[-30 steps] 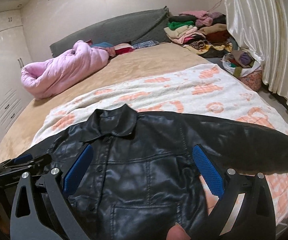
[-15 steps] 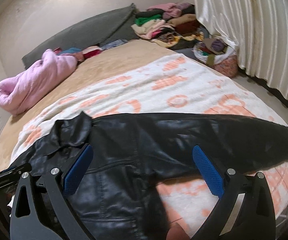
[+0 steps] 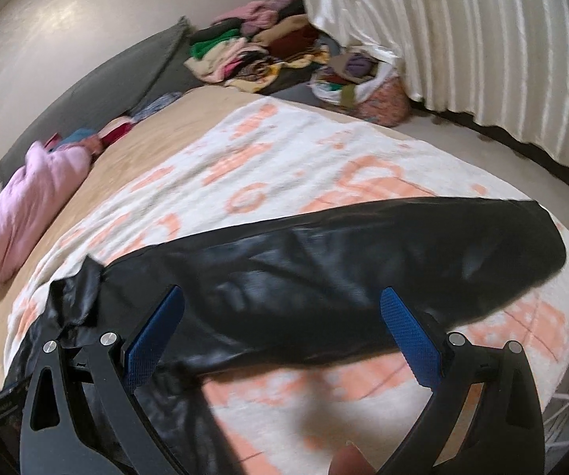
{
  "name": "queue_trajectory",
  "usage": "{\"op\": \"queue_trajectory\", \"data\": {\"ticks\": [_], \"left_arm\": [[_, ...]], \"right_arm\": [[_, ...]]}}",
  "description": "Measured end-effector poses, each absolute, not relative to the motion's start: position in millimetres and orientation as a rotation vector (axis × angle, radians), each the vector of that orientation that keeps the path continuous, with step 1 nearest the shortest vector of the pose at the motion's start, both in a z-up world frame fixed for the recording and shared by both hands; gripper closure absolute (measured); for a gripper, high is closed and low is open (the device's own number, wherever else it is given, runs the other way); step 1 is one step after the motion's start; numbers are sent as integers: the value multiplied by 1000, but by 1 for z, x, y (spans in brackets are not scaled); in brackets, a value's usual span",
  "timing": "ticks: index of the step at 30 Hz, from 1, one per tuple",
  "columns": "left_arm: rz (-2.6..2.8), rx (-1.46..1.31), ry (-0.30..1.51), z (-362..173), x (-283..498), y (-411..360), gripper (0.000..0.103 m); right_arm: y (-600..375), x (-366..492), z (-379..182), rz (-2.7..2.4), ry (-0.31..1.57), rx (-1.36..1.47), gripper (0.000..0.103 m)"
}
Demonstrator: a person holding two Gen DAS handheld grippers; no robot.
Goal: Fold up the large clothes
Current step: 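Move the right tool toward the jacket sleeve nearest it and grasp the cuff, then lift the sleeve cuff with the right tool and fold it across the jacket body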
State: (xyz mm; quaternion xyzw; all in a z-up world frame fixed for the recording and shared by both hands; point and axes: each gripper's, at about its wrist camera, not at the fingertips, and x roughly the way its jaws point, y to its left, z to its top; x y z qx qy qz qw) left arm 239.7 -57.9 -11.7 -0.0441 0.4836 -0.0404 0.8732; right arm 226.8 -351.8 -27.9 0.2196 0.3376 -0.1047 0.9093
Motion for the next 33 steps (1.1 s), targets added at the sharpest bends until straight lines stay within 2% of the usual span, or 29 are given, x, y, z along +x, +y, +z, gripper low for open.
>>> {"op": "queue_trajectory", "data": {"ticks": [22,29,33], "left_arm": [[-151,-54,1034,-35,259,-112,9],[-168,-36,1041,-41,265,-127,9],[-168,-25,1047,-45,267,-131,9]], "right_arm": [[-466,207,-99,-489,712,796,4],[-484,177,-101,-596,633,892,4],[-499,181,-124,-553,654,992,4]]}}
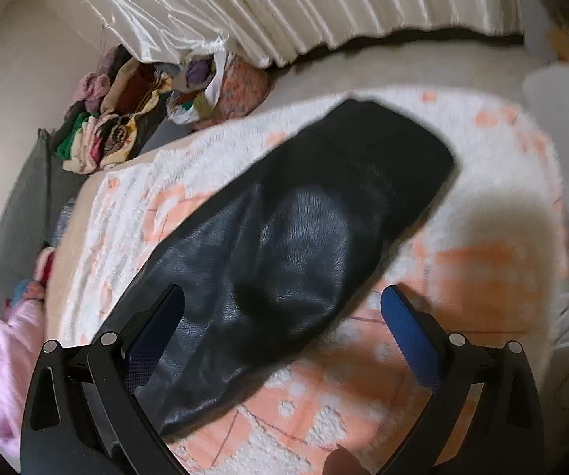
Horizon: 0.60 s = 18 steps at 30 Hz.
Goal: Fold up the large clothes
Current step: 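Lift the sleeve cuff with the right tool and fold it across the jacket body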
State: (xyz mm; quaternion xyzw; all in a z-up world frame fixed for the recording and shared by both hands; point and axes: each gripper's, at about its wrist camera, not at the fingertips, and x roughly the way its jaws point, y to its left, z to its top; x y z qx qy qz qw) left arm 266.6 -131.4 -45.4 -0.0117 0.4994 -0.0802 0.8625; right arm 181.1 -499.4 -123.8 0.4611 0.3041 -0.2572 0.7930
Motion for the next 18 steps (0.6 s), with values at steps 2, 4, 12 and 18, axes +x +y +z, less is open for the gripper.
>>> {"op": "queue_trajectory", "data": {"ticks": [2,4,12,18], "left_arm": [[-161,-8,1057,-48,267,-133,9],[-163,-10,1061,-48,266,-132,9],[-141,-36,1043,-31,263,-116,9],[-129,-67,1003,-9,256,-99,9]], "right_arm": [[-505,185,-129,-559,636,1001,4],[-513,190,-129,-524,591,1017,11],[-517,193,-109,-309,434,1024,94],[-478,201,-41,-137,366,844,95]]}}
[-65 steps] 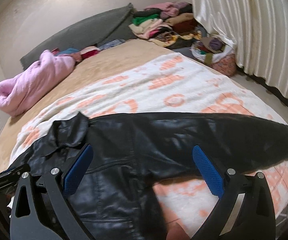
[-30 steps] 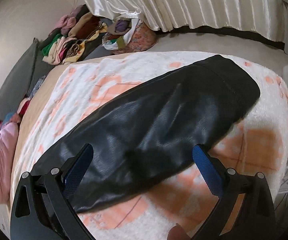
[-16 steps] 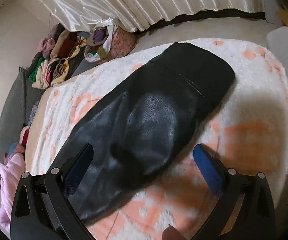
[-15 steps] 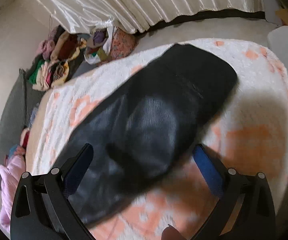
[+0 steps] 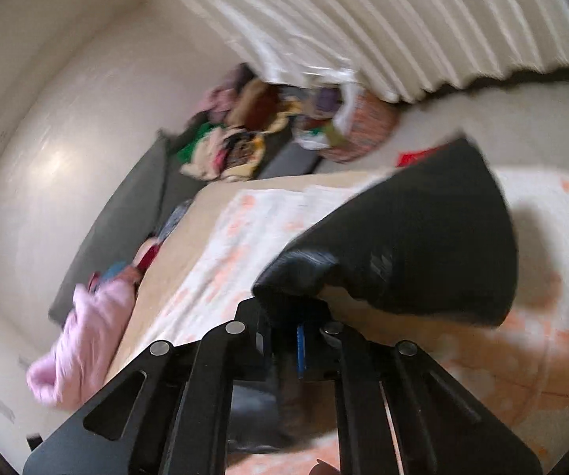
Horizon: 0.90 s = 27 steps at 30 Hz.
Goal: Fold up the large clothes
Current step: 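Lift the sleeve cuff with the right tool and fold it across the jacket body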
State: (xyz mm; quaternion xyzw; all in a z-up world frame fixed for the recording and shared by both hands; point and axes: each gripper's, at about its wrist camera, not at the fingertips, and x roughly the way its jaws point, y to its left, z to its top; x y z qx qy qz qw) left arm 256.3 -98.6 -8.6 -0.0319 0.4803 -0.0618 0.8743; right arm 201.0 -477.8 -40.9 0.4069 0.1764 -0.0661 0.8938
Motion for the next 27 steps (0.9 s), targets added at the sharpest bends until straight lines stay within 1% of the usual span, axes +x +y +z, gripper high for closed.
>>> {"op": "queue_trajectory", "data": {"ticks": [7,10,18,27], "left_arm": [[-124,-112,975,8,246,-69,9],[-102,-119,963,16,240,-54,9],[-85,-187,940,29,228,-8,9],[-75,-252,885,41,219,38,9]], "right_arm": [[-415,213,23,20,344,690,97],[-391,217,39,49,358,642,97],[-317,218,59,135,401,494,97],[-254,228,81,210,417,398,97]]}}
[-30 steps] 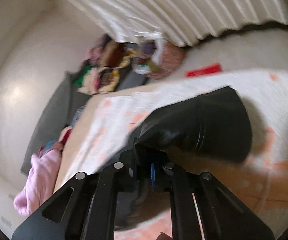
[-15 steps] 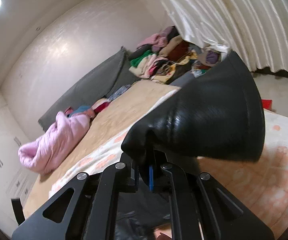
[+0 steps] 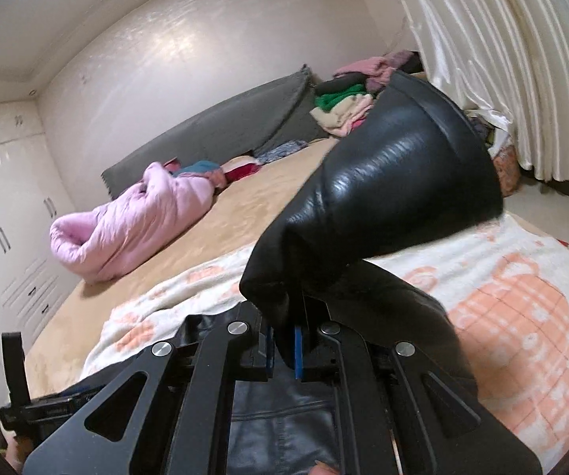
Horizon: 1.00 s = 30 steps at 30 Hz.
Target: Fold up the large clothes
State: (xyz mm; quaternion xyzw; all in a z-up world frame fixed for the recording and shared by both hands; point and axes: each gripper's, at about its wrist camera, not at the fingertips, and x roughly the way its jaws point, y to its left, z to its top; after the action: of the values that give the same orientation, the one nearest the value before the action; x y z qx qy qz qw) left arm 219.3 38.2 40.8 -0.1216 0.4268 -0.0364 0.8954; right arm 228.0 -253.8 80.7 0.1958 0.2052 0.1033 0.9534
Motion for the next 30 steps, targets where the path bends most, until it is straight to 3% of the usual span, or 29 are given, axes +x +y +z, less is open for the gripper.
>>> {"op": "queue_trajectory", "data": {"ticks": [16,30], "left_arm": [[-142,-406,828,58,208,108,9],[-195,-561,782,55,199,167,9]], "right_arm": [[-118,248,89,409,445,207,97],[-3,261,45,526,533,51,98]]}}
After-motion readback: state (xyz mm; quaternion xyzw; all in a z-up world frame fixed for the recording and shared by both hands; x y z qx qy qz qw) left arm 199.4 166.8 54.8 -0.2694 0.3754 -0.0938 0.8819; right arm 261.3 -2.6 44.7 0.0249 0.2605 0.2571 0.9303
